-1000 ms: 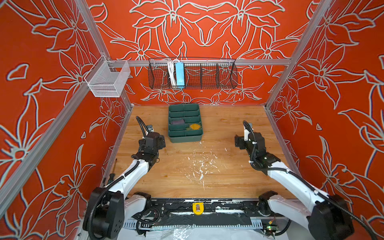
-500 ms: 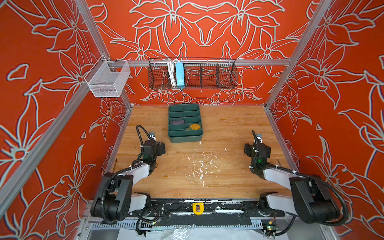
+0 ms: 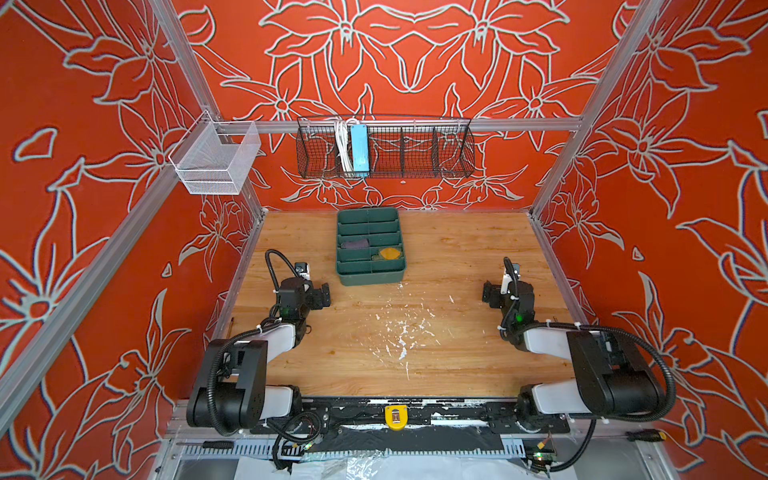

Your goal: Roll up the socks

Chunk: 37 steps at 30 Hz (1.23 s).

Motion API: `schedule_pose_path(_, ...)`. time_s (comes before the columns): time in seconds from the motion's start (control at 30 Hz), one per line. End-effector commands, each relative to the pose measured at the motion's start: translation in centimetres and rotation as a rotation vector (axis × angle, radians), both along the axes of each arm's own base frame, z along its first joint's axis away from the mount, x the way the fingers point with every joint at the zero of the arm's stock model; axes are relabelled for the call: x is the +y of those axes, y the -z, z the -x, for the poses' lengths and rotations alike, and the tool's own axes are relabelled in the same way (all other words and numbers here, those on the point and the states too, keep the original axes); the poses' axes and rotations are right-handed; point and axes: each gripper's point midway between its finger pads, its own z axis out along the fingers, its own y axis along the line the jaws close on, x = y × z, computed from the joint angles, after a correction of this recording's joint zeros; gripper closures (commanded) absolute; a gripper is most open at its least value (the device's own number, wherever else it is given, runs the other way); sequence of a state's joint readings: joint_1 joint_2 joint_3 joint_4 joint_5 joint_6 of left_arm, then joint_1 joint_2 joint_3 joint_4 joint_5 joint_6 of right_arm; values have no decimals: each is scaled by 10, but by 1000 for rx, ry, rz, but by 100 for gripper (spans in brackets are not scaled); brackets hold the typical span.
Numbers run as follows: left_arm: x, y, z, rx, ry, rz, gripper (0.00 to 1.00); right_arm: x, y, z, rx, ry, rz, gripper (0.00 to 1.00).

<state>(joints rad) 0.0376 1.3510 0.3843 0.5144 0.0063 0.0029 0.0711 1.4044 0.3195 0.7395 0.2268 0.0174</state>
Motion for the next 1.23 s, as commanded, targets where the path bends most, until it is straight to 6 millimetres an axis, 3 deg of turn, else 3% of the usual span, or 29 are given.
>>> schedule_pose_path(0.0, -3, -7, -4, -25, 14, 10, 3, 2, -13, -8, -40, -15, 1, 2)
schedule_pose_path(0.27, -3, -7, -4, -26, 17, 10, 3, 2, -12, -7, -41, -15, 2, 2)
schedule_pose_path(0.37, -3, -7, -4, -25, 17, 10, 3, 24, -12, -8, -74, -158, 0, 2)
schedule_pose_path(1.2, -4, -6, -4, -23, 19, 12, 3, 26, -10, -8, -48, -169, -3, 2)
